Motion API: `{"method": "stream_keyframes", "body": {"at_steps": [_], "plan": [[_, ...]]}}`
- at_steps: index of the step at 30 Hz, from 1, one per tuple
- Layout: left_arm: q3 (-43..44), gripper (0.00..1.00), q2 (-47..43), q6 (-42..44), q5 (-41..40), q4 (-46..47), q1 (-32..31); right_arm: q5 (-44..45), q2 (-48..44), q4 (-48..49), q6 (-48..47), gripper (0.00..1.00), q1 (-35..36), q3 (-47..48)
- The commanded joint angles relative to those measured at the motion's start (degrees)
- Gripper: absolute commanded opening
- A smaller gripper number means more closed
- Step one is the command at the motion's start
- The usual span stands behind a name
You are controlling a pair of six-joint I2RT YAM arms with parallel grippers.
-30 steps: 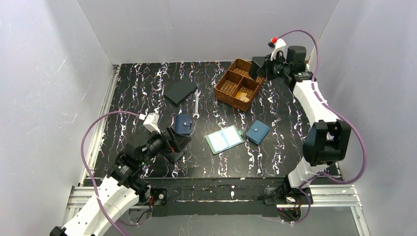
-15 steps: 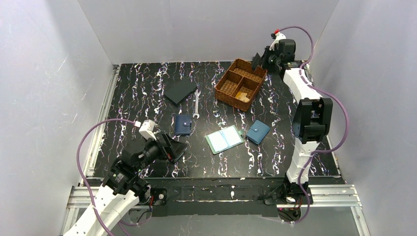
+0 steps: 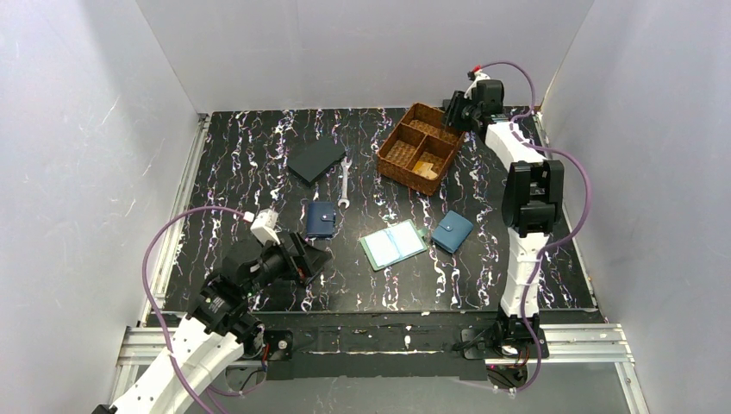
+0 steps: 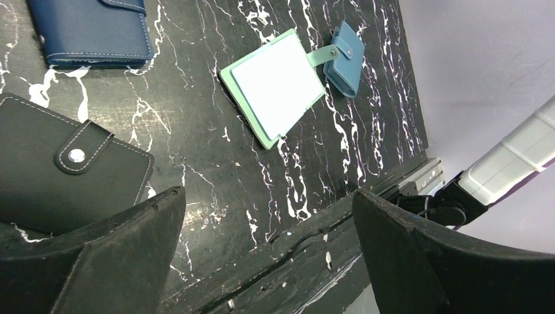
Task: Take the credit cards out of the card holder
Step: Place the credit card in the storage box.
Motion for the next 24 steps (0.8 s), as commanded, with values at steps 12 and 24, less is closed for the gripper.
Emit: {"method": "stream_keyframes", "body": {"at_steps": [12,24], "plan": [[-0.6,0.98,4.9,-2.9,8.0,6.6,0.3,-12.5,-14.2,-14.6,-22.0,0.64,-5.0,-1.6],[0.0,0.98,8.6,-4.7,12.6,7.3,0.2,-34.1,-29.5,-36.8,-42.5,0.98,-5.0,-13.4]]}}
